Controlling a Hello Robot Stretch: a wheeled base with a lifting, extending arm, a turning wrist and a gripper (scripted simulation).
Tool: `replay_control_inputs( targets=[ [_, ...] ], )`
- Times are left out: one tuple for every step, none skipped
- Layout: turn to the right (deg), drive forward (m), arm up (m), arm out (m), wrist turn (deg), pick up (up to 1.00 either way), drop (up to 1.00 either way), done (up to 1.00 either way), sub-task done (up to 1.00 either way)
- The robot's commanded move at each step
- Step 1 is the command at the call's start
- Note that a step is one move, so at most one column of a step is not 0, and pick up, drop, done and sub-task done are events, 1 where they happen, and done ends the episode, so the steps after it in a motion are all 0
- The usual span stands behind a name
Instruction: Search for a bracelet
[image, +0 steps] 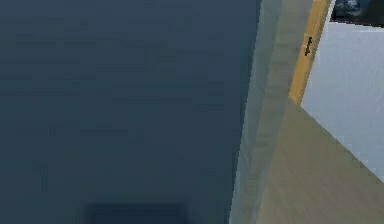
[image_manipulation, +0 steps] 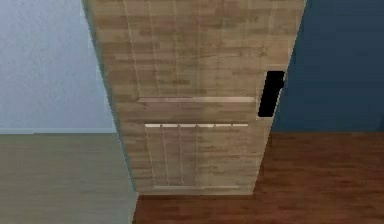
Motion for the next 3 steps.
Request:
replay_control_inputs(
  targets=[
    [-45.0, 0.00, 0.00, 0.00, 0.0, 0.00, 0.00, 0.00, 0.00],
    [45.0, 0.00, 0.00, 0.00, 0.0, 0.00, 0.00, 0.00, 0.00],
    [-45.0, 0.00, 0.00, 0.00, 0.0, 0.00, 0.00, 0.00, 0.00]
  ],
)
